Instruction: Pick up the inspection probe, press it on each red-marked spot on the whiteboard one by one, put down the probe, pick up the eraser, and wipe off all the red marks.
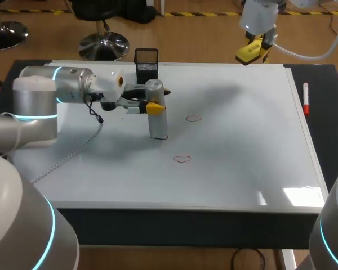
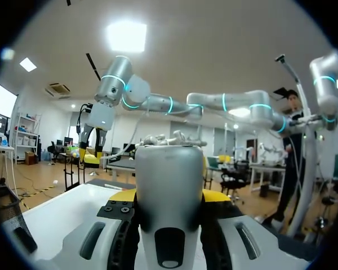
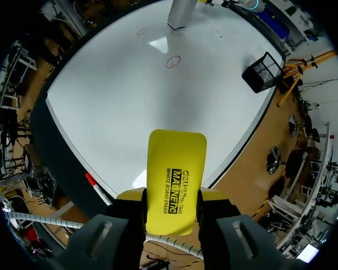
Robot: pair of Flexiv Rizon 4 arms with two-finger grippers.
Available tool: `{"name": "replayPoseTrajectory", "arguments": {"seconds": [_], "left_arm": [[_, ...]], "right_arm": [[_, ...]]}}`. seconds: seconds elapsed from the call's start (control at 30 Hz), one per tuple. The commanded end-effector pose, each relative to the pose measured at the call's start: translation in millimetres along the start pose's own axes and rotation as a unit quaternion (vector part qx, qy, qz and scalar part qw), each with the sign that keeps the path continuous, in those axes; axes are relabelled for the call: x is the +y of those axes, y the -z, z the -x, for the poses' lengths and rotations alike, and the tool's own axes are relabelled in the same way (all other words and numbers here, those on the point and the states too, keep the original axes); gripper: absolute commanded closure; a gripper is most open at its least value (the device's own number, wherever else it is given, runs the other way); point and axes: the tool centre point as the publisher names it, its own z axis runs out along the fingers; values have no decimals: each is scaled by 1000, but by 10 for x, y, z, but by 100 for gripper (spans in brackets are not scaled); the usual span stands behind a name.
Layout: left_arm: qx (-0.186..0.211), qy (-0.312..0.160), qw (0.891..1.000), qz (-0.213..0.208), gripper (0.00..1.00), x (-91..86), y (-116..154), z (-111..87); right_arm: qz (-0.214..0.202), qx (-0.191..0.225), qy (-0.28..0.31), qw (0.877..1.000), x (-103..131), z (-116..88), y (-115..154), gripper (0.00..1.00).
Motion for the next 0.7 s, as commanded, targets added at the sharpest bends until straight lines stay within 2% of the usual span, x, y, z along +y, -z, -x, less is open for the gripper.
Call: {"name": "replayPoseTrajectory", "arguments": {"seconds": [0.03, 0.7], "left_arm": [[8, 0, 1000, -3, 100, 57, 34, 78], [15, 6, 1000, 6, 100, 188, 20, 140]], "right_arm": [[-1, 2, 1, 1000, -7, -3, 12, 100], [-1, 2, 1, 1000, -7, -3, 12, 100]]}}
